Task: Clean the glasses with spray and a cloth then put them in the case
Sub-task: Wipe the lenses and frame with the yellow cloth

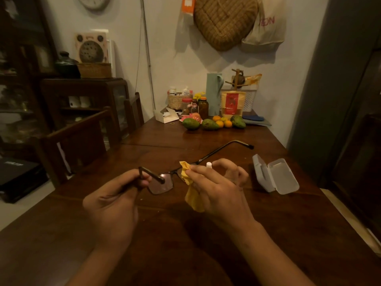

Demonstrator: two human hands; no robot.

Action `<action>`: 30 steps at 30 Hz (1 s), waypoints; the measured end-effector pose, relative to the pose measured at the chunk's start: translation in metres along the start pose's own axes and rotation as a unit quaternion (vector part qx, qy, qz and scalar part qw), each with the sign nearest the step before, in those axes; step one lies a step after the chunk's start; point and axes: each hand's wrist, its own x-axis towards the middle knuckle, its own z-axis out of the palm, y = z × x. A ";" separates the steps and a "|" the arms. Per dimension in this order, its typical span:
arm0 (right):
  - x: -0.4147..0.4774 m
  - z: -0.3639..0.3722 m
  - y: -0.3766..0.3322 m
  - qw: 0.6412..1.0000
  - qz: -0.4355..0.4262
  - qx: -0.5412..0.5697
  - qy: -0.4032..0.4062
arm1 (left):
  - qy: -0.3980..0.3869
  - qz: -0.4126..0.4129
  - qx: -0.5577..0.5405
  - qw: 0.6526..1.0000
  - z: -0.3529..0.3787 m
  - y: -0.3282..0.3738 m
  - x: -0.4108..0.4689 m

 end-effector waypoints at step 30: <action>0.007 -0.010 -0.019 0.984 0.060 0.150 0.069 | 0.003 -0.041 0.016 0.999 0.015 0.028 0.000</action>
